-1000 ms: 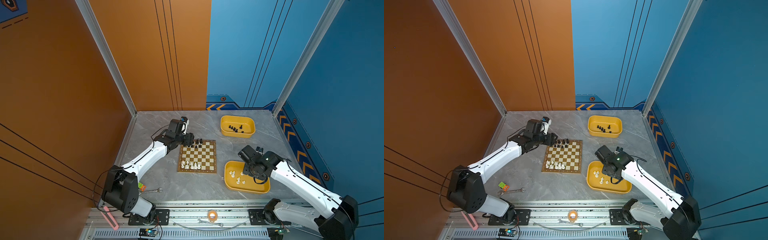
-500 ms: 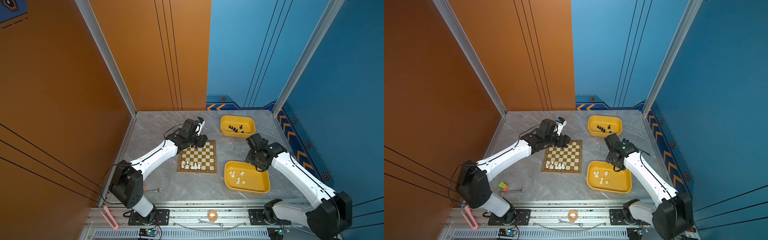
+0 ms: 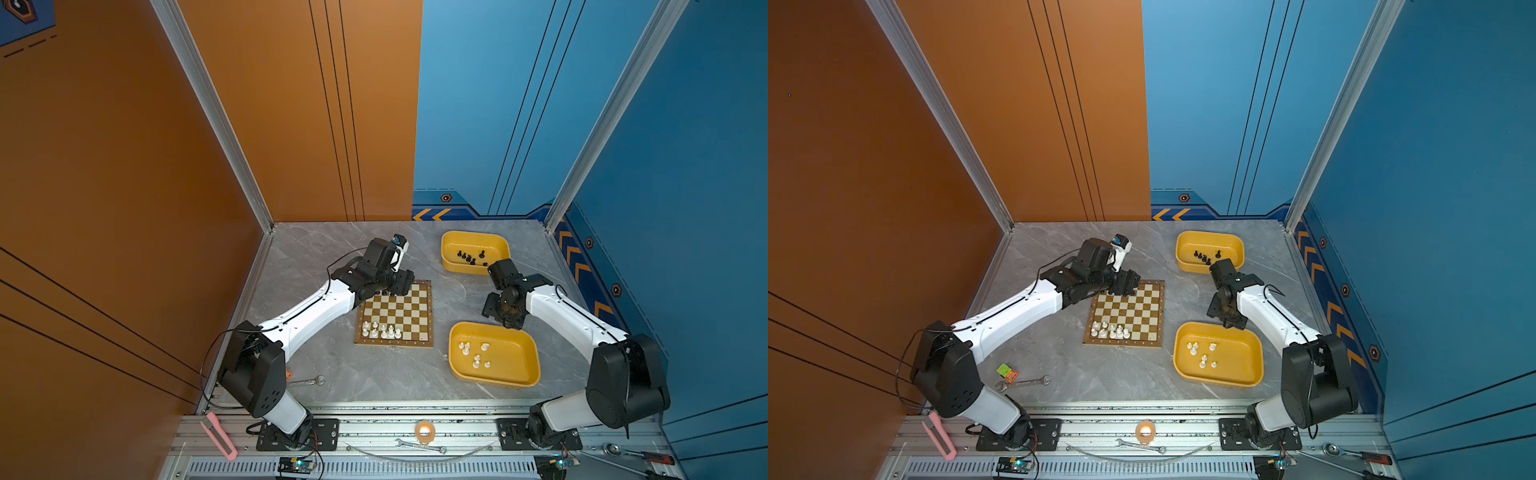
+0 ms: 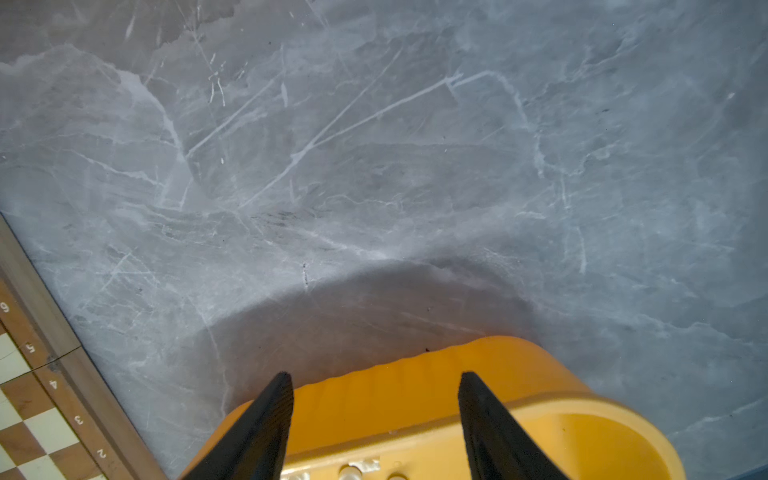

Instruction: Set up the chess pieces on the board

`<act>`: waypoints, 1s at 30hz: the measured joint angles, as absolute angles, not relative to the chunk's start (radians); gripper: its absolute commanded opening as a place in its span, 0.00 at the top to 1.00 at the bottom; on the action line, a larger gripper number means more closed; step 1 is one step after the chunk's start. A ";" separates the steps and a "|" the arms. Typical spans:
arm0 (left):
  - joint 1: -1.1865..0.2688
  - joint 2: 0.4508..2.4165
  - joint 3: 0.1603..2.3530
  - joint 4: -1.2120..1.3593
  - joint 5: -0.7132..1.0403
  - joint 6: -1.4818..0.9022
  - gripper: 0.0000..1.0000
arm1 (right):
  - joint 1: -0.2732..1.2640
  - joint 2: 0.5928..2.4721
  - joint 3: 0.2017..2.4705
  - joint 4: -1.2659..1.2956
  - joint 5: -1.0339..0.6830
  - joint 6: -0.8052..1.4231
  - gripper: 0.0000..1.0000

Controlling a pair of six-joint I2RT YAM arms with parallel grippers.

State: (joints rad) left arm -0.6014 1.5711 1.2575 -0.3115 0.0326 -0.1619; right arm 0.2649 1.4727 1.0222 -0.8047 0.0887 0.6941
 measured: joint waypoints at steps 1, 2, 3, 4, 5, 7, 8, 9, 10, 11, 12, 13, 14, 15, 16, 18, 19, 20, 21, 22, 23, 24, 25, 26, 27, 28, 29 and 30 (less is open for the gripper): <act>-0.601 1.571 1.258 -0.313 0.030 -0.162 0.27 | 0.260 1.473 1.022 -0.801 0.081 0.689 0.33; -0.601 1.571 1.258 -0.315 0.029 -0.162 0.27 | 0.257 1.474 1.022 -0.798 0.076 0.684 0.33; -0.601 1.571 1.258 -0.317 0.028 -0.162 0.27 | 0.255 1.474 1.022 -0.796 0.071 0.682 0.33; -0.601 1.571 1.258 -0.319 0.027 -0.162 0.27 | 0.255 1.474 1.022 -0.794 0.067 0.679 0.33; -0.601 1.571 1.258 -0.322 0.026 -0.162 0.27 | 0.254 1.474 1.021 -0.792 0.058 0.677 0.33; -0.601 1.571 1.258 -0.326 0.026 -0.162 0.27 | 0.254 1.474 1.016 -0.791 0.047 0.676 0.33; -0.601 1.571 1.258 -0.327 0.026 -0.162 0.27 | 0.254 1.474 1.011 -0.791 0.041 0.676 0.33; -0.601 1.571 1.258 -0.327 0.027 -0.162 0.27 | 0.254 1.474 1.007 -0.791 0.035 0.676 0.33; -0.601 1.571 1.258 -0.328 0.027 -0.162 0.27 | 0.254 1.474 0.999 -0.791 0.028 0.676 0.33; -0.601 1.571 1.258 -0.329 0.027 -0.162 0.27 | 0.254 1.474 0.994 -0.790 0.024 0.676 0.33; -0.601 1.571 1.258 -0.330 0.027 -0.162 0.27 | 0.254 1.474 0.989 -0.790 0.021 0.676 0.33; -0.598 1.571 1.258 -0.330 0.027 -0.162 0.27 | 0.254 1.474 0.984 -0.791 0.017 0.677 0.33; -0.596 1.571 1.258 -0.330 0.027 -0.162 0.27 | 0.254 1.474 0.980 -0.791 0.010 0.677 0.33; -0.595 1.571 1.258 -0.330 0.027 -0.162 0.27 | 0.255 1.474 0.977 -0.791 0.007 0.677 0.33; -0.593 1.571 1.258 -0.330 0.028 -0.162 0.27 | 0.257 1.473 0.973 -0.791 0.002 0.677 0.33; -0.587 1.571 1.258 -0.330 0.031 -0.162 0.27 | 0.262 1.466 0.963 -0.792 0.000 0.678 0.33; -0.583 1.571 1.258 -0.330 0.032 -0.162 0.27 | 0.267 1.459 0.957 -0.792 -0.001 0.680 0.33; -0.579 1.571 1.258 -0.330 0.034 -0.162 0.28 | 0.273 1.452 0.952 -0.793 -0.001 0.680 0.33; -0.575 1.571 1.258 -0.330 0.036 -0.162 0.27 | 0.279 1.444 0.948 -0.793 -0.001 0.681 0.33; -0.570 1.571 1.258 -0.330 0.039 -0.162 0.27 | 0.286 1.437 0.944 -0.793 -0.001 0.684 0.33; -0.566 1.571 1.258 -0.329 0.044 -0.162 0.27 | 0.294 1.430 0.941 -0.793 -0.001 0.687 0.33; -0.562 1.571 1.258 -0.330 0.047 -0.162 0.27 | 0.300 1.426 0.939 -0.794 -0.001 0.688 0.33; -0.559 1.571 1.258 -0.330 0.052 -0.162 0.27 | 0.307 1.425 0.937 -0.794 -0.001 0.691 0.33; -0.556 1.573 1.258 -0.329 0.057 -0.162 0.27 | 0.313 1.424 0.937 -0.794 -0.001 0.694 0.33; -0.554 1.575 1.258 -0.329 0.061 -0.162 0.27 | 0.318 1.424 0.937 -0.794 -0.001 0.696 0.33; -0.551 1.578 1.258 -0.329 0.065 -0.162 0.27 | 0.323 1.424 0.937 -0.795 -0.002 0.698 0.33; -0.549 1.581 1.258 -0.329 0.068 -0.162 0.27 | 0.327 1.424 0.937 -0.795 -0.005 0.699 0.33; -0.548 1.587 1.259 -0.330 0.072 -0.162 0.28 | 0.331 1.424 0.937 -0.795 -0.006 0.701 0.33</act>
State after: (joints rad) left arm -0.5476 1.5867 1.2594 -0.3298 0.0719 -0.1616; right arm 0.3313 1.4242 0.9367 -0.7952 -0.0059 0.7010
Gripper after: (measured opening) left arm 0.726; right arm 0.668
